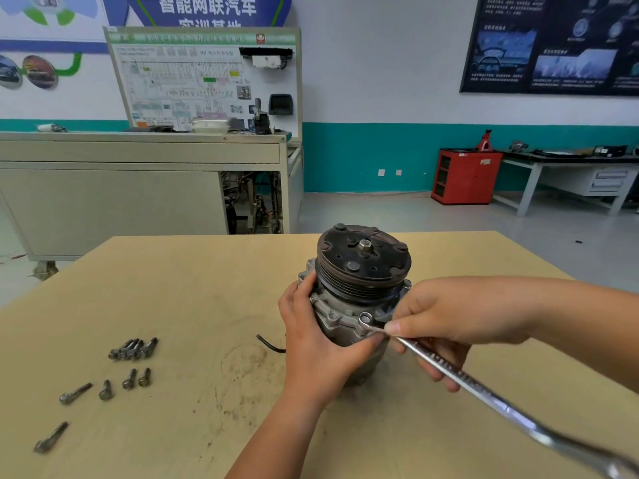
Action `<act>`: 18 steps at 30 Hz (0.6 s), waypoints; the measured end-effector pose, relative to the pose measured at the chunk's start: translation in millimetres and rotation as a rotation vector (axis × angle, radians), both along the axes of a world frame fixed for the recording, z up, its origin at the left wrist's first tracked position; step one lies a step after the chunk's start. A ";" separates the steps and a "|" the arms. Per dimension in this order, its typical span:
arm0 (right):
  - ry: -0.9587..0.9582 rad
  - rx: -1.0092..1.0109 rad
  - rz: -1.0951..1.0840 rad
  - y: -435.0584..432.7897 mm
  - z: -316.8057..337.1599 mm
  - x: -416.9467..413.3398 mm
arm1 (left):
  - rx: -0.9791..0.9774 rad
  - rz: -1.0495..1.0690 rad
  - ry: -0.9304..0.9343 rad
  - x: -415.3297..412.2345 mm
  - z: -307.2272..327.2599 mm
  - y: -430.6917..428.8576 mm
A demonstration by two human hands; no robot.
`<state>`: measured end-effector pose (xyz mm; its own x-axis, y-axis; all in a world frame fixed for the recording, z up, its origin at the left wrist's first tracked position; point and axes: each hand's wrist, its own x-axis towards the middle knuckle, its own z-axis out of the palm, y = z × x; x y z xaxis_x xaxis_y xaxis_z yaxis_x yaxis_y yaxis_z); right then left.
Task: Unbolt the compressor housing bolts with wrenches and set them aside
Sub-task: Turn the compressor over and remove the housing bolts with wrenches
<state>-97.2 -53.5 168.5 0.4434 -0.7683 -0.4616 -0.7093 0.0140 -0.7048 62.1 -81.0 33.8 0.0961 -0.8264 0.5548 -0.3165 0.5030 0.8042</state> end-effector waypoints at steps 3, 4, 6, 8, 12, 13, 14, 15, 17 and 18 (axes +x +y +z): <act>0.260 -0.265 0.082 -9.4 10.8 -4.1 | 0.013 0.001 -0.009 0.0 1.4 0.6; 0.337 -0.388 0.112 -12.5 11.0 -6.2 | 0.019 -0.003 -0.008 0.2 1.7 0.8; 0.399 -0.562 0.135 -17.2 9.3 -11.0 | 0.022 -0.011 -0.006 0.6 1.4 0.6; 0.333 -0.499 0.120 -17.8 5.8 -17.1 | 0.020 -0.016 0.000 0.2 1.0 0.5; -0.025 0.003 0.029 -3.5 -2.0 -17.8 | 0.012 -0.017 0.015 0.2 0.3 -0.2; -0.102 0.064 0.008 0.5 -6.2 -15.0 | 0.010 -0.016 0.015 0.2 -0.1 -0.5; -0.159 0.096 -0.011 3.1 -10.9 -11.3 | 0.008 -0.014 0.012 0.4 -0.7 -0.8; -0.199 0.111 -0.027 4.6 -14.8 -7.8 | 0.005 -0.013 0.008 0.6 -1.1 -1.5; -0.238 0.116 -0.055 4.9 -18.8 -2.8 | -0.002 -0.012 0.007 0.4 -1.2 -2.2; -0.251 0.121 -0.067 4.7 -19.0 -0.9 | -0.004 -0.013 0.009 0.4 -0.9 -2.2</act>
<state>-98.1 -48.8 149.6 0.5058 -0.7454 -0.4343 -0.5079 0.1497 -0.8483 62.5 -83.2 32.9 0.0906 -0.8254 0.5573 -0.3022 0.5104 0.8051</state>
